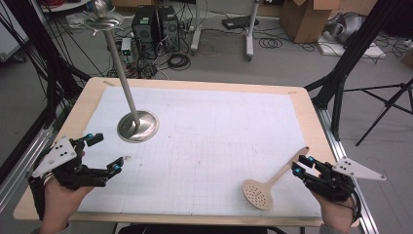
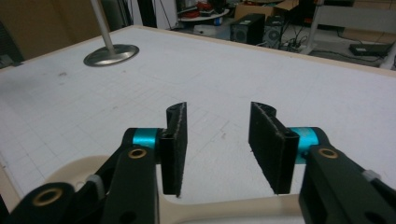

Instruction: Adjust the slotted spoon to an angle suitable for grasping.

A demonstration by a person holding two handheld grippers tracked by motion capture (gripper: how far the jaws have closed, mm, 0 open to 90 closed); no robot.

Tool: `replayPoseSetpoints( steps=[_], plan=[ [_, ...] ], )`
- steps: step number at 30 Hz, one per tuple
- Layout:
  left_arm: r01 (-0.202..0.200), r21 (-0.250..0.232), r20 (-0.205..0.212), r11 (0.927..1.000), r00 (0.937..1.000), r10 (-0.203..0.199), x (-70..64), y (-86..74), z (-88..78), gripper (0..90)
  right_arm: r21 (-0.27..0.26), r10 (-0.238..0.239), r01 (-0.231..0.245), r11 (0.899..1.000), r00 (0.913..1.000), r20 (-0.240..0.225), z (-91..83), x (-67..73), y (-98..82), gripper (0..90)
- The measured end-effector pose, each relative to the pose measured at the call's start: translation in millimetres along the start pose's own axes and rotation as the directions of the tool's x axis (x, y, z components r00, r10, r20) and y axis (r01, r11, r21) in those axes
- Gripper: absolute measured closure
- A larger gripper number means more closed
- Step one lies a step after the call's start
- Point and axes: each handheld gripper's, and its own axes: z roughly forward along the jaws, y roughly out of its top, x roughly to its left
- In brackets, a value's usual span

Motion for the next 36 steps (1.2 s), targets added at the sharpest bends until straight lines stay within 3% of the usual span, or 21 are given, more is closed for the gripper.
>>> replayPoseSetpoints(
  steps=[3,5,14,21,27,36],
  plan=[
    [0.003,0.002,0.002,1.0,1.0,-0.003,0.4,-0.7,0.6,1.8,0.01,-0.007,0.007,1.0,1.0,0.005,0.1,-2.0,-2.0,66.7],
    [0.005,0.008,0.003,1.0,1.0,-0.005,-0.4,-1.0,1.9,1.8,0.061,-0.009,0.007,0.998,0.9995,0.029,1.8,-4.2,-5.1,72.7],
    [0.001,0.022,0.001,0.9998,1.0,-0.001,-1.2,-2.7,3.7,1.8,0.096,0.001,-0.003,0.995,0.9997,0.024,8.9,-8.7,-15.2,84.9],
    [0.005,0.026,0.005,0.9996,1.0,-0.005,-1.1,-4.1,5.0,1.8,0.124,0.025,-0.028,0.992,0.9994,0.022,12.9,-10.2,-18.9,87.7],
    [0.006,0.027,0.007,0.9996,1.0,-0.007,-1.1,-4.5,5.4,1.8,0.135,0.006,-0.014,0.991,0.9982,0.059,14.3,-11.7,-23.4,89.5],
    [0.005,0.032,0.007,0.9995,1.0,-0.005,-0.8,-5.2,5.9,1.8,0.175,-0.027,0.014,0.984,0.9968,0.075,18.9,-15.4,-31.1,89.6]
  ],
)
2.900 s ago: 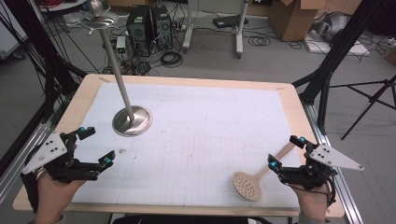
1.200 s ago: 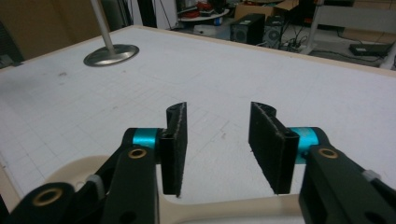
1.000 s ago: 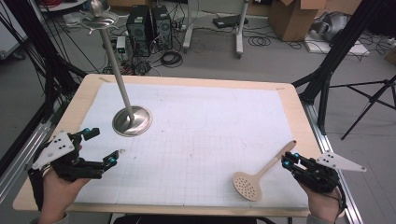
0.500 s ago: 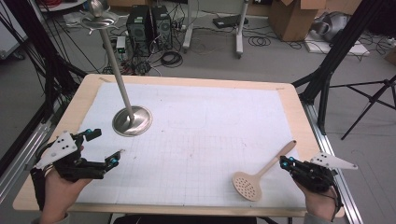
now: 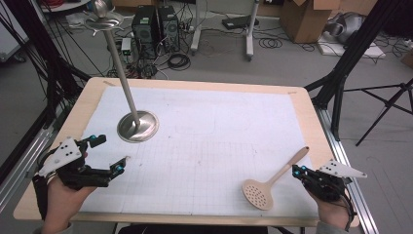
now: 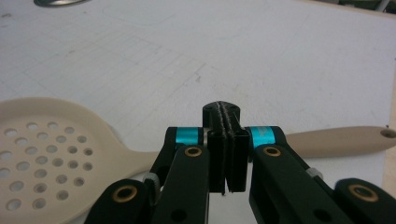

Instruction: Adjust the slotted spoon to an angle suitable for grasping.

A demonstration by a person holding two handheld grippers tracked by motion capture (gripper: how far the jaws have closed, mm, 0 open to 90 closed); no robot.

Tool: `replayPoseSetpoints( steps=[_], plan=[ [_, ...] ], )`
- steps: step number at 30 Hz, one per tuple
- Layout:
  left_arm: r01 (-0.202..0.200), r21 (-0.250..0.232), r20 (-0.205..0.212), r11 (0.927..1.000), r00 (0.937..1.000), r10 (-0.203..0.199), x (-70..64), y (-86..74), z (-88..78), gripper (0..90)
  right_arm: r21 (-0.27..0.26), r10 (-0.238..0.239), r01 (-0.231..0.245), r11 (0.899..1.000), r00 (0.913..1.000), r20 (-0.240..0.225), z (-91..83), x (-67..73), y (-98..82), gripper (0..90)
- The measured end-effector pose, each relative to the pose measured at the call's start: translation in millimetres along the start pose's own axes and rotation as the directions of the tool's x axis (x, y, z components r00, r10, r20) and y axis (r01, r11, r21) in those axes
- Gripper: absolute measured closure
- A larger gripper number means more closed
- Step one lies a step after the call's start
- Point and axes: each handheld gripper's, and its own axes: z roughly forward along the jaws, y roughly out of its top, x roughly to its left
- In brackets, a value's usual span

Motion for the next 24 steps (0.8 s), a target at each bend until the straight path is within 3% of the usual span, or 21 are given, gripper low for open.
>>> replayPoseSetpoints(
  steps=[3,7,14,24],
  plan=[
    [0.0,0.002,0.0,1.0,1.0,0.0,0.2,0.0,-0.3,1.8,0.029,0.011,-0.011,1.0,0.9999,0.0,4.8,-2.8,-4.8,89.7],
    [0.0,0.002,-0.001,1.0,1.0,0.0,0.8,-0.1,-0.1,1.8,0.033,-0.027,0.028,0.999,0.9996,-0.01,13.3,-1.3,-10.1,89.8],
    [-0.001,0.005,0.001,1.0,1.0,0.001,0.2,-0.6,1.3,1.8,0.075,0.0,0.0,0.997,1.0,-0.007,22.7,-5.1,-16.7,89.8],
    [-0.004,-0.004,-0.001,1.0,1.0,0.004,-0.2,-0.1,0.0,1.8,0.113,-0.006,0.005,0.994,0.9999,0.011,27.0,-8.2,-21.7,89.8]
  ],
)
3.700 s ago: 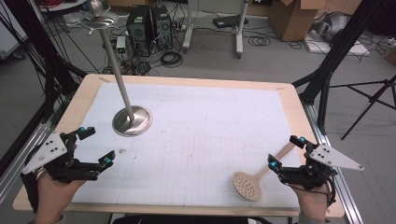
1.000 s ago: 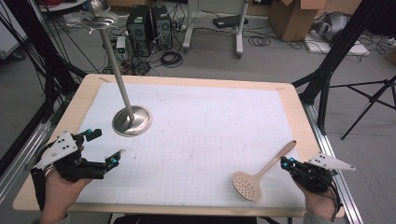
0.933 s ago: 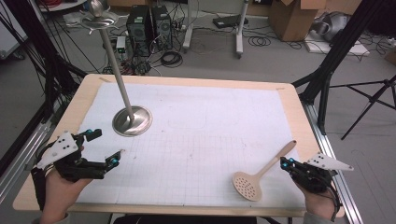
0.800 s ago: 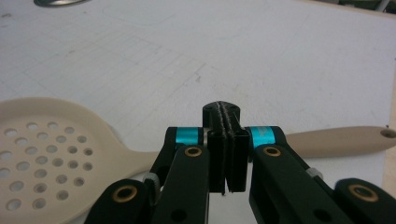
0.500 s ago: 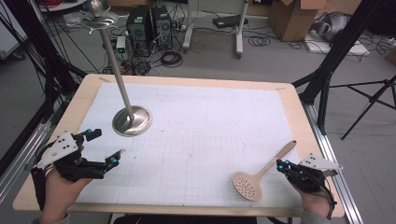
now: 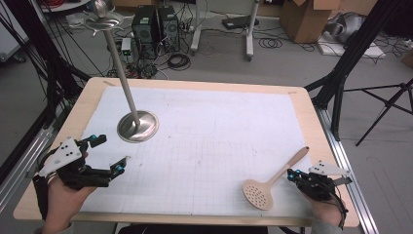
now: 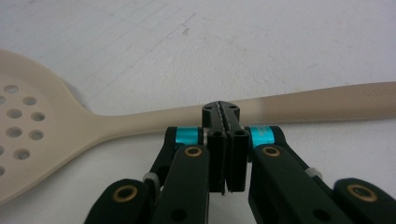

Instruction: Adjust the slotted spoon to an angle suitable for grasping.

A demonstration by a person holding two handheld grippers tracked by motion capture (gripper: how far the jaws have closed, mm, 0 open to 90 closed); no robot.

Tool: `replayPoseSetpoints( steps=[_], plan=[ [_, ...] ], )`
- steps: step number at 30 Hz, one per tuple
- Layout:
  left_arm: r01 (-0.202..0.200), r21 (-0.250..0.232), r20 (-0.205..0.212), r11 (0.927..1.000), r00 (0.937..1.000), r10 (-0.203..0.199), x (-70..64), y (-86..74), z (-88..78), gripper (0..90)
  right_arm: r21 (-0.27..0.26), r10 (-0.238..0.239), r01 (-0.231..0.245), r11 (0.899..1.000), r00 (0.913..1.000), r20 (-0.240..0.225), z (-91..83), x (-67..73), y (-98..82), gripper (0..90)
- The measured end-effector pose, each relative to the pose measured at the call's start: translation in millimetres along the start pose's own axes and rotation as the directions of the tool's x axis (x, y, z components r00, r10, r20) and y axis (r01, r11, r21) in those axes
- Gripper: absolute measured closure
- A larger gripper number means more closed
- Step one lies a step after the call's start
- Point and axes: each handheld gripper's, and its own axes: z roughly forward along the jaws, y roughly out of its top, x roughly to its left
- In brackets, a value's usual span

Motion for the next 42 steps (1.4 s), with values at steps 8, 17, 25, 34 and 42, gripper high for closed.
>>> replayPoseSetpoints(
  steps=[8,17,25,34,42],
  plan=[
    [0.001,0.014,-0.006,0.9999,1.0,-0.001,-0.5,-1.7,2.1,1.8,0.029,-0.002,0.002,1.0,1.0,0.003,5.3,0.5,0.1,89.8],
    [-0.005,0.039,-0.005,0.9992,1.0,0.006,-3.6,-4.4,5.5,1.8,0.04,-0.004,0.003,0.999,1.0,0.009,10.7,-0.8,-0.4,89.9],
    [-0.004,0.035,-0.011,0.9994,0.9999,0.005,-3.7,-4.6,2.5,1.8,0.041,0.0,0.0,0.999,1.0,0.005,13.0,-1.2,1.1,89.8],
    [-0.011,0.046,-0.008,0.9989,0.9999,0.012,-5.3,-6.5,2.0,1.8,0.056,-0.009,0.008,0.998,0.9999,0.009,19.5,0.2,5.0,89.8],
    [-0.039,0.058,-0.062,0.9975,0.9972,0.043,-5.4,-7.8,-1.1,1.8,0.06,-0.033,0.032,0.998,0.9994,0.012,26.5,2.1,9.9,89.8]
  ],
)
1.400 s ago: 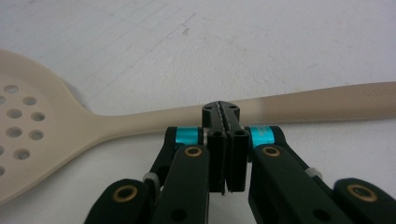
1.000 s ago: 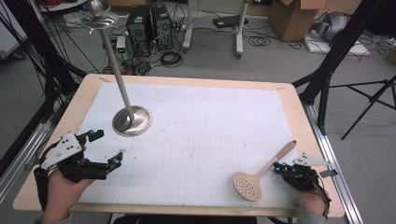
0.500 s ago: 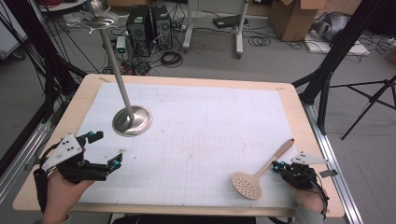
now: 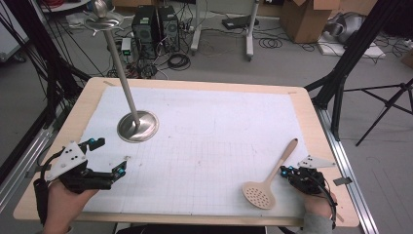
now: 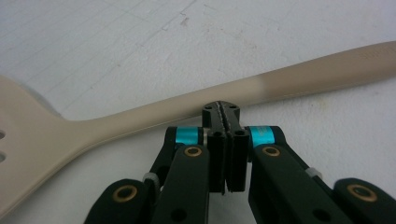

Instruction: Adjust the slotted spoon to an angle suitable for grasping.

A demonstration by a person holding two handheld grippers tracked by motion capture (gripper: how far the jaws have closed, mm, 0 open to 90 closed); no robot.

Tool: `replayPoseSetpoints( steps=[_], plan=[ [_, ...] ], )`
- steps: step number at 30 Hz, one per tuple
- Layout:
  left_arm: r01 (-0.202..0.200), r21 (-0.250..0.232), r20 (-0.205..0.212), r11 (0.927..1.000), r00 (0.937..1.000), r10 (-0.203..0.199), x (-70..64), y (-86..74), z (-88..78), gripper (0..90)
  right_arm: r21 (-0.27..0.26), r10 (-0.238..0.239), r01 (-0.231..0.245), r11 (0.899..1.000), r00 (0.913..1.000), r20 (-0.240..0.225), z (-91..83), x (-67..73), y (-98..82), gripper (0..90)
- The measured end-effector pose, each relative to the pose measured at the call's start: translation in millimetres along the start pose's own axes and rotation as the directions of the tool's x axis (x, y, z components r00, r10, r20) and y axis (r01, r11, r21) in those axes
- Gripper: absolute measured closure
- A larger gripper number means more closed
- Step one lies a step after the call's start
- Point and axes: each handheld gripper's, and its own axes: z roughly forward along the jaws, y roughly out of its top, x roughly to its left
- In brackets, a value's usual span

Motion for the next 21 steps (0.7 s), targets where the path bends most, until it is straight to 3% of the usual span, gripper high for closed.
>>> replayPoseSetpoints(
  steps=[21],
  plan=[
    [0.015,0.015,-0.007,0.9998,0.9999,-0.015,1.7,-4.7,-5.8,1.8,0.004,-0.027,0.027,1.0,0.9993,-0.025,11.2,4.7,9.1,89.8]
  ],
)
